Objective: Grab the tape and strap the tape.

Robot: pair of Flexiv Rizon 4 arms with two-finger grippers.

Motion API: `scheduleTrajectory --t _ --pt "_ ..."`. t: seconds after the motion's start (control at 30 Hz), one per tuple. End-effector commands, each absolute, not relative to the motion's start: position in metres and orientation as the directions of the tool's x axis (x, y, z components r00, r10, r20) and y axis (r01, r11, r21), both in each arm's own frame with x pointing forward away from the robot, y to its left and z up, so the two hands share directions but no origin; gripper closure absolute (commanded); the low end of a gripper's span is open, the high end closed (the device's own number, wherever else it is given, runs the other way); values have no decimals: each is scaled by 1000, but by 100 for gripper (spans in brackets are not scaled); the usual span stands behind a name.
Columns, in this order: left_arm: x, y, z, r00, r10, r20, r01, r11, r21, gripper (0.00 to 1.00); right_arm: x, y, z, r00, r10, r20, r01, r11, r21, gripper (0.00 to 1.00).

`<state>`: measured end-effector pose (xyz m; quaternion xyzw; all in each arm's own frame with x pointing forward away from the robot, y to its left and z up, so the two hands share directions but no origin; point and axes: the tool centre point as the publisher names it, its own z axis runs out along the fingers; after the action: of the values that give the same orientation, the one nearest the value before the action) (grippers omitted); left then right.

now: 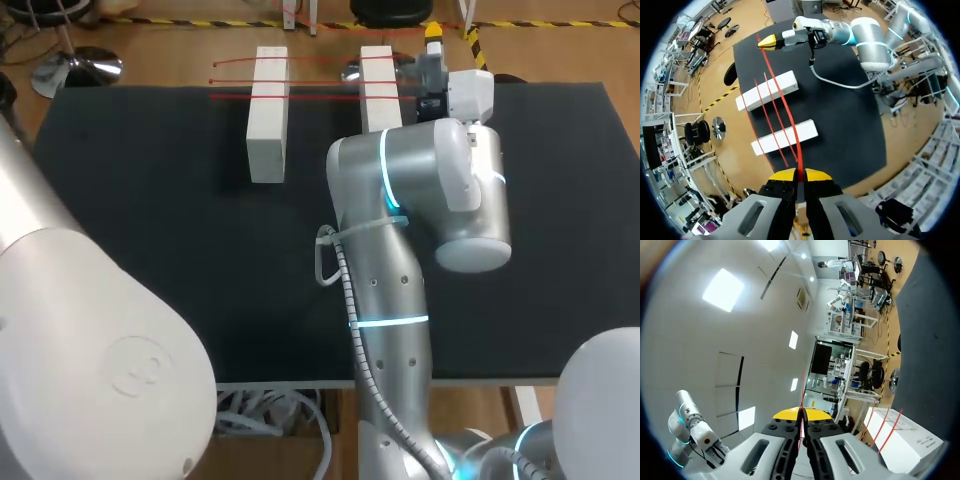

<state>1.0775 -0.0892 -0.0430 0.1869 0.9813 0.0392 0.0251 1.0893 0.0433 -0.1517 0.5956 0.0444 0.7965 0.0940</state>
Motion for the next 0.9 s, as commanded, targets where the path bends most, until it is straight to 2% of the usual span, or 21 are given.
scheduleTrajectory --t 0.03,0.67,0.9 --pt "1079 -98 -39 -939 341 34 343 930 134 100 1090 42 -152 -271 202 941 -95 -979 183 100" --pt "1077 -106 -37 -938 345 -10 341 930 138 100 1090 42 -152 -271 202 941 -95 -979 183 100" --pt "1075 -111 -39 -961 250 116 272 930 246 100 1090 42 -152 -271 202 941 -95 -979 183 100"
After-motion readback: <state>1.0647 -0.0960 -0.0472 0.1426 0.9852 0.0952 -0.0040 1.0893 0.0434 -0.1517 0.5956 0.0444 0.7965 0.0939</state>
